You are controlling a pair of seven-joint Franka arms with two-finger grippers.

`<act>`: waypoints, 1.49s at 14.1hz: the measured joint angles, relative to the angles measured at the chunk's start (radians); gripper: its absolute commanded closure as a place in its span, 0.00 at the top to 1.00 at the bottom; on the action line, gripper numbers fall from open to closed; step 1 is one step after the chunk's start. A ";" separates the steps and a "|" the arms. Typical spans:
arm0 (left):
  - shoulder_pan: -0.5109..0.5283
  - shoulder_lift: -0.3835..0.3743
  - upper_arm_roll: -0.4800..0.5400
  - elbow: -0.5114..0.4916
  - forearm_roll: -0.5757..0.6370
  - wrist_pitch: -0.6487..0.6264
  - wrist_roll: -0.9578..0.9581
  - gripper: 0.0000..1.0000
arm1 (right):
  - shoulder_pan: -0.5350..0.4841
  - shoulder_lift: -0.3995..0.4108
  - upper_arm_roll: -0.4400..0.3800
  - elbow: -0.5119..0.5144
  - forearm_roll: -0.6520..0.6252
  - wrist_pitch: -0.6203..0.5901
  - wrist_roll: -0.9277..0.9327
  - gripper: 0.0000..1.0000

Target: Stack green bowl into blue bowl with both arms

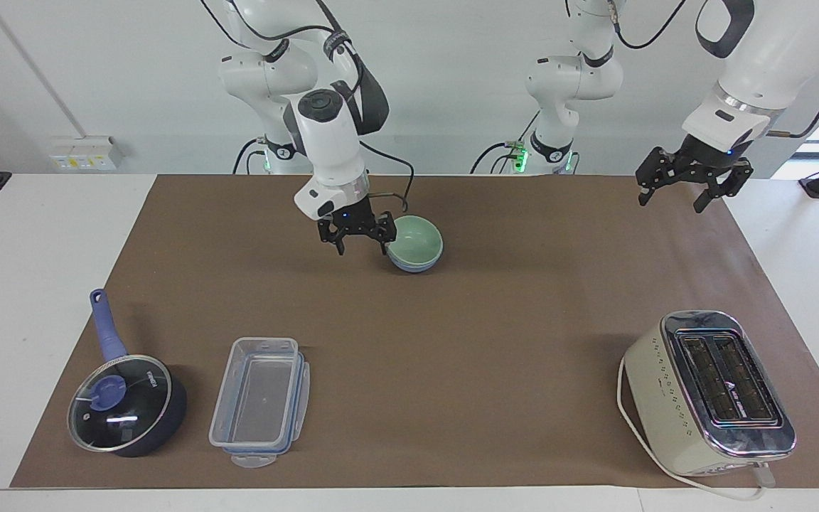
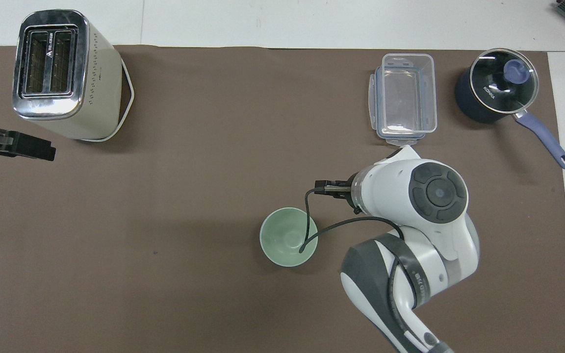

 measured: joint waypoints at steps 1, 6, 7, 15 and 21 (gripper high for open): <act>0.000 0.000 0.000 0.000 0.000 0.000 0.000 1.00 | -0.017 -0.005 -0.001 0.014 -0.017 -0.017 0.000 1.00; 0.000 0.000 0.000 0.000 0.000 0.000 0.000 1.00 | -0.043 -0.046 -0.002 0.070 -0.057 -0.107 0.002 1.00; 0.000 0.000 0.000 0.000 0.000 0.000 0.000 1.00 | -0.043 -0.060 -0.003 0.074 -0.058 -0.118 0.003 1.00; 0.000 0.000 -0.001 0.000 0.000 0.000 0.000 1.00 | -0.106 -0.115 -0.011 0.238 -0.057 -0.353 0.006 1.00; -0.001 0.000 -0.013 0.000 0.000 0.000 0.000 1.00 | -0.123 -0.158 -0.057 0.280 -0.057 -0.449 0.006 1.00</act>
